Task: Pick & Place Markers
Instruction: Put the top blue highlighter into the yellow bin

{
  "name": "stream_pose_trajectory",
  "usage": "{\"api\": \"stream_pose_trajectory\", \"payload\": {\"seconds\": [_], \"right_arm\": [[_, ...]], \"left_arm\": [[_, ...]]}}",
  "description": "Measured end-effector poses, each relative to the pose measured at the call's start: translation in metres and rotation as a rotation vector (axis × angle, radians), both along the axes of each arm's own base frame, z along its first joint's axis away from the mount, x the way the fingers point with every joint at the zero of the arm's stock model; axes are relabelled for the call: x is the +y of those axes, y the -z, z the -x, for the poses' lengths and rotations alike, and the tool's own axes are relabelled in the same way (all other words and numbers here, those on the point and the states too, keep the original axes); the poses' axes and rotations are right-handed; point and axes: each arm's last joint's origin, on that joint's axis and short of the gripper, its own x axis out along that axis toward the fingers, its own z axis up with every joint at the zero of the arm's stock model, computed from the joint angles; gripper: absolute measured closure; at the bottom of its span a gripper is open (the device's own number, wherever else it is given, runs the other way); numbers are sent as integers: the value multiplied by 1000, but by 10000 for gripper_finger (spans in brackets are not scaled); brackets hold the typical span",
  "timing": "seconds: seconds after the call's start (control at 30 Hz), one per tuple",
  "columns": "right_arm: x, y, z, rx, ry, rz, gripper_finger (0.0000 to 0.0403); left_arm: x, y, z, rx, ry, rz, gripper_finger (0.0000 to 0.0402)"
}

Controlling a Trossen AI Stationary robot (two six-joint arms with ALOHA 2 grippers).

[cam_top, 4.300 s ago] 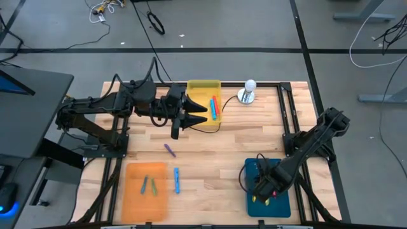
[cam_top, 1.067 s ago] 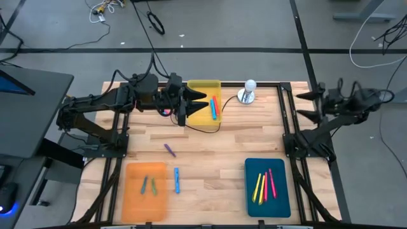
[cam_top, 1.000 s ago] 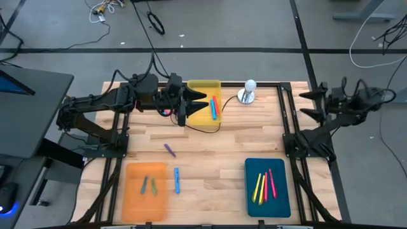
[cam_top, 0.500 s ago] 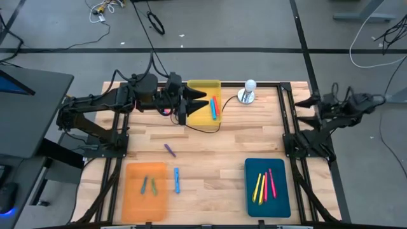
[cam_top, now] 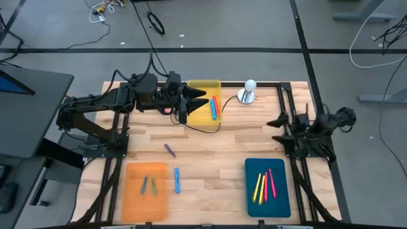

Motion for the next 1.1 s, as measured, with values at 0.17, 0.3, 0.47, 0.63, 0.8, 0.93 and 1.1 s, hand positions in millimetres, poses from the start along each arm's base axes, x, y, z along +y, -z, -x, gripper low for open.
{"api": "stream_pose_trajectory", "payload": {"seconds": [0.17,0.3,0.47,0.63,0.8,0.93,1.1], "right_arm": [[8,26,-11,-6,-64,22,80],[10,38,-15,-9,-82,1,80],[12,47,-18,-31,-87,-11,80],[13,58,-21,-1,-84,-1,80],[10,64,-23,51,-35,-30,80],[8,65,-24,58,0,-33,80],[0,68,-25,88,158,-61,80]], "left_arm": [[0,0,0,-2,-1,12,204],[0,0,0,-2,-1,12,204],[0,0,0,-2,-1,12,204],[0,0,0,-2,-1,12,204],[0,0,0,-2,-1,13,204],[0,0,0,-1,-1,14,204],[0,0,0,-5,-2,44,204]]}}
